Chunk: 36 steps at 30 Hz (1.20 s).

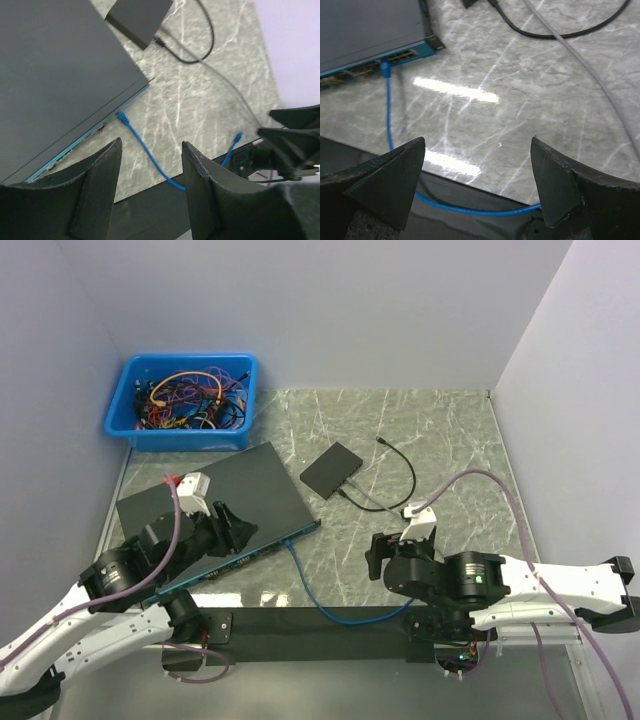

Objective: Insert the plug into the switch port

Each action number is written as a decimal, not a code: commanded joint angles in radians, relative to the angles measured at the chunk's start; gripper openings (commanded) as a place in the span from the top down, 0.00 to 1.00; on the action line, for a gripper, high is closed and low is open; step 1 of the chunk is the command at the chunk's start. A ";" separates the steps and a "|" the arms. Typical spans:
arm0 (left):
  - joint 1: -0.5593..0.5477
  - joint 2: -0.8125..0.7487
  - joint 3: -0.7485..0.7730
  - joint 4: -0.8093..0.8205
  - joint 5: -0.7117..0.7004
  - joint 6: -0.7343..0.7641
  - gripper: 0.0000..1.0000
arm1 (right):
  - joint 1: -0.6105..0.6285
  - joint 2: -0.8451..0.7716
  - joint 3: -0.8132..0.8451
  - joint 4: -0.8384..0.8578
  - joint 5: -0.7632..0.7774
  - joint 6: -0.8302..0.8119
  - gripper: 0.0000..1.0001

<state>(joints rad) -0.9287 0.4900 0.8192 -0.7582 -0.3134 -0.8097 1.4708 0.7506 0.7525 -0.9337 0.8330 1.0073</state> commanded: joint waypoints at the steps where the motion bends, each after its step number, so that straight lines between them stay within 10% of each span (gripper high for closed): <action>1: -0.002 0.030 0.000 -0.013 -0.026 -0.011 0.43 | 0.003 -0.062 0.024 0.035 -0.024 -0.041 0.08; 36: -0.002 0.061 -0.003 -0.013 -0.012 -0.011 0.44 | 0.003 -0.040 0.015 0.009 -0.023 -0.016 0.08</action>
<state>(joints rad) -0.9291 0.5468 0.8185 -0.7765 -0.3126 -0.8101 1.4708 0.7090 0.7597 -0.9356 0.7845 0.9722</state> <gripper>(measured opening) 0.565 0.924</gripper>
